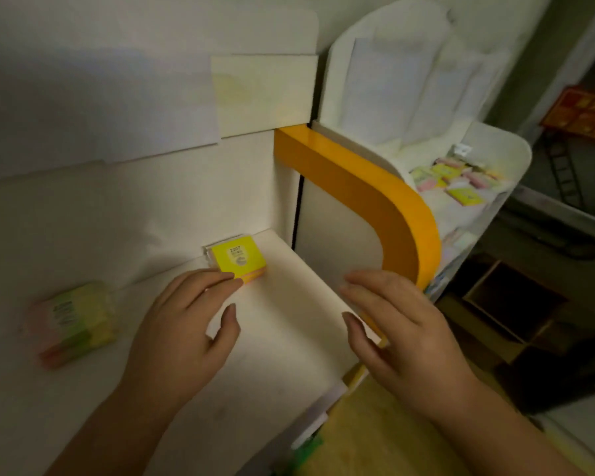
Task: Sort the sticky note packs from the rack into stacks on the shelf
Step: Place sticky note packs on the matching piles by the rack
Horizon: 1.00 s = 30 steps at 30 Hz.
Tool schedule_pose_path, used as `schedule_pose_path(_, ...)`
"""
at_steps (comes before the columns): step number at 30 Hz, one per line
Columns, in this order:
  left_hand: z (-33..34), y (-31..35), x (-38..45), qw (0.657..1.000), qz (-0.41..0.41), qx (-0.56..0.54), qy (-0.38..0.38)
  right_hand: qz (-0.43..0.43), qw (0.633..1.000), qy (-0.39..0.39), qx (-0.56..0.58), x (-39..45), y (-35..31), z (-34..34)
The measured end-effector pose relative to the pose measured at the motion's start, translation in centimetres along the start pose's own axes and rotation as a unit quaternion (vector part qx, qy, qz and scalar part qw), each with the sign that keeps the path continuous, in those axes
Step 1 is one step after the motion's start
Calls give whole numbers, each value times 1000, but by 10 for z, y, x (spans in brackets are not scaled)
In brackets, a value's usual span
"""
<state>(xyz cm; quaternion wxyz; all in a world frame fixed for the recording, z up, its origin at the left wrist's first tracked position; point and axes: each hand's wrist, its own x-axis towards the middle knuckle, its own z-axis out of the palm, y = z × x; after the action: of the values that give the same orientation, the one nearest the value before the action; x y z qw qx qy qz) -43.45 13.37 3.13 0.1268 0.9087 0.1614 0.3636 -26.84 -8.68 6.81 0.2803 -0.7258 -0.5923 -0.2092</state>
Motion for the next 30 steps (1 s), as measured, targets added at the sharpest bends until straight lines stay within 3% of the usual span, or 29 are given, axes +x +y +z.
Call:
schedule_pose_path(3, 8, 41, 19, 999, 15, -24, 15, 25, 998, 57, -18, -19, 22, -35)
schedule_pose_path(7, 29, 129, 42, 991, 114, -55, 43, 95, 991, 78, -55, -54, 67, -78)
schedule_pose_path(12, 94, 236, 57, 978, 186, -89, -32, 211, 974, 34, -76, -115, 138, -135)
schedule_pose_path(20, 211, 325, 76, 983, 43, 60, -169, 310, 940, -96, -103, -204, 253, -197)
schedule_pose_path(26, 246, 369, 90, 979, -4, 72, -189, 318, 937, -119, -82, -230, 302, -206)
schedule_pose_path(30, 270, 380, 102, 980, 8, 75, -186, 317, 937, -128, -73, -237, 322, -201)
